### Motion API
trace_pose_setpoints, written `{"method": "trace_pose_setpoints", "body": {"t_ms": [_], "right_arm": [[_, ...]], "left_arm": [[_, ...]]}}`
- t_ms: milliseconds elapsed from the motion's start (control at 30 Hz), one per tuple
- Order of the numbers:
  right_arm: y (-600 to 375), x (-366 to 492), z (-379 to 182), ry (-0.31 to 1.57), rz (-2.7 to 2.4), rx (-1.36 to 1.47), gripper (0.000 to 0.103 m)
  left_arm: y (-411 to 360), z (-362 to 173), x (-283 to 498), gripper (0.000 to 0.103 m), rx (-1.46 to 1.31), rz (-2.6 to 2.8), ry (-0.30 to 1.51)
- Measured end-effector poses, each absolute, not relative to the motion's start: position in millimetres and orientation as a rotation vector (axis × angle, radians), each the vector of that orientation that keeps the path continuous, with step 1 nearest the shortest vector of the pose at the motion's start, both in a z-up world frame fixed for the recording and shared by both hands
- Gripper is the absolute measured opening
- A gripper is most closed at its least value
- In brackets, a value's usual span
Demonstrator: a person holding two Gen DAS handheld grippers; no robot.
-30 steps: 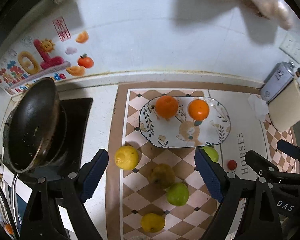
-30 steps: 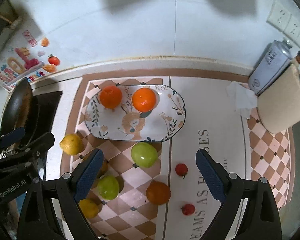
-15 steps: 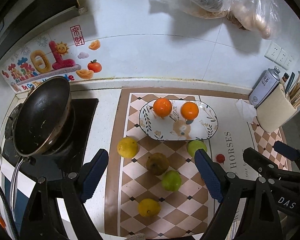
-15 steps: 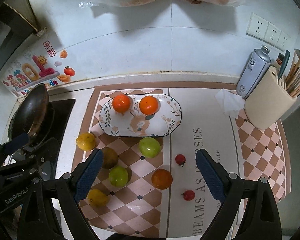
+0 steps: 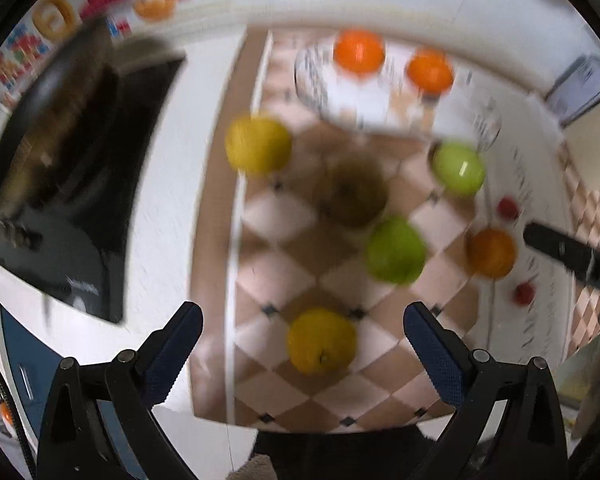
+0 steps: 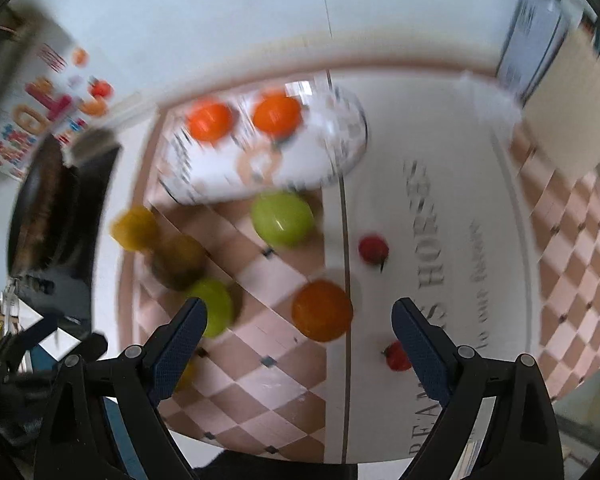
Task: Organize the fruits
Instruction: 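Grasp a yellow lemon with the left gripper while the right gripper grasps a dark orange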
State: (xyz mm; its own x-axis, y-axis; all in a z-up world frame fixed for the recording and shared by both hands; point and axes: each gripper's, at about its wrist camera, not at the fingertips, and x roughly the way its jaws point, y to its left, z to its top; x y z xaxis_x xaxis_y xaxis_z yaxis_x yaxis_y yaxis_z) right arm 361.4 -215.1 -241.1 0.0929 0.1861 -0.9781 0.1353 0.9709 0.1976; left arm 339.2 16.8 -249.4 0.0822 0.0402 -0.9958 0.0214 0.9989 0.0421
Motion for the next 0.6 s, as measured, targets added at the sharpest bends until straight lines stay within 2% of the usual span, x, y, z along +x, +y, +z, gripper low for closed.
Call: {"method": "trace_pose_setpoints", "body": {"t_ms": [100, 267, 333, 400, 467, 533, 600], "right_arm": [[-220.4, 361.2, -281.9, 1.543, 0.026, 0.289, 0.095], [-225.2, 362.8, -319.1, 1.589, 0.027, 0.336, 0.093], [-223.0, 363.9, -329.0, 1.598, 0.042, 0.337, 0.081], [-217.1, 363.6, -336.5, 1.622, 0.05, 0.314, 0.06], [-213.8, 363.5, -337.2, 1.619, 0.054, 0.292, 0.058], [-209.4, 357.9, -336.0, 1.633, 0.077, 0.276, 0.058], [-203.0, 348.3, -331.6, 1.646, 0.119, 0.276, 0.058]], "left_arm": [[19.6, -280.9, 330.1, 0.103, 0.032, 0.028, 1.574], [21.9, -311.6, 320.8, 0.103, 0.002, 0.039, 1.652], [21.6, -320.1, 318.2, 0.103, -0.021, 0.031, 1.68], [19.0, -325.5, 315.7, 0.103, -0.046, 0.013, 1.694], [16.1, -328.6, 316.0, 0.103, -0.041, 0.001, 1.691], [12.7, -331.1, 314.7, 0.098, -0.041, -0.018, 1.686], [8.4, -334.3, 315.1, 0.078, -0.032, -0.03, 1.683]]}}
